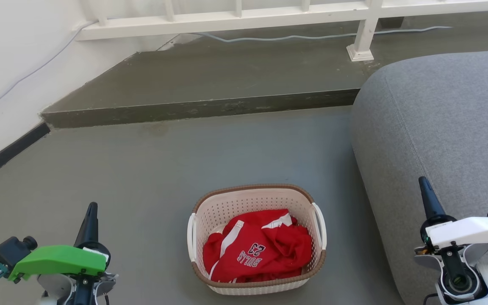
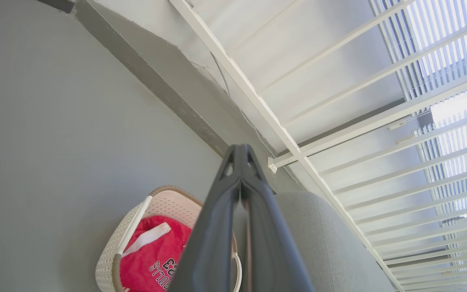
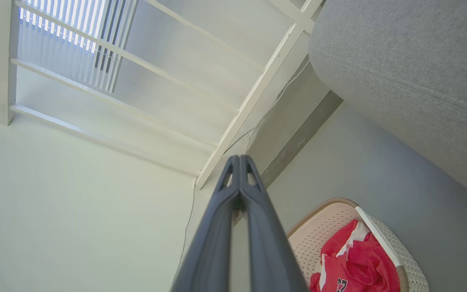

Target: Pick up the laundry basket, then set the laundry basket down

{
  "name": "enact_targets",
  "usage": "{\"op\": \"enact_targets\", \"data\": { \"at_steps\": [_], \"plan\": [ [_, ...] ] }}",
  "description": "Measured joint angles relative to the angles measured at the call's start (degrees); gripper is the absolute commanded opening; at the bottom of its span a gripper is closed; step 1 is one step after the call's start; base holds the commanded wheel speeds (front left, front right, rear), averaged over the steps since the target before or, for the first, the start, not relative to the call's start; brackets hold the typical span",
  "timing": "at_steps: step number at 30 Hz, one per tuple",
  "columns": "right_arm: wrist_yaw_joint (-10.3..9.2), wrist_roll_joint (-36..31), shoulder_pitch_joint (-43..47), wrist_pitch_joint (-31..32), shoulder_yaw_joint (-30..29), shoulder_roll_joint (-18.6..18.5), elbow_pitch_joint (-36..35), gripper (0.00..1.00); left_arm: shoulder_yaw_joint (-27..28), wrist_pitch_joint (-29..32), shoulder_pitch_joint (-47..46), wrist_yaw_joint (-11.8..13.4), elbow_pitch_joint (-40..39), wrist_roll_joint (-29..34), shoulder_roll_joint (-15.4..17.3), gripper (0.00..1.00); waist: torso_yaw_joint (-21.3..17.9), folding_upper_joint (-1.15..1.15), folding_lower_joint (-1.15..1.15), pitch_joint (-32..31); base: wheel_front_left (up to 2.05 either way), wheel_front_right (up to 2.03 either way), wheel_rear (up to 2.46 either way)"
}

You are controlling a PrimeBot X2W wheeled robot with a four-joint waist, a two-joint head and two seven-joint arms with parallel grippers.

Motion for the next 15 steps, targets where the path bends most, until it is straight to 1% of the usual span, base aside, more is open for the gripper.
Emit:
{"op": "enact_targets", "data": {
  "at_steps": [15],
  "plan": [
    [0.08,10.5,-0.6,2.9,-2.9,1.0,0.1,0.00,1.8,2.8,0.0,-0.1,0.0,-10.4,0.0,0.00,0.4,0.00,0.00,-0.4,0.00,0.00,0.00]
  ]
}}
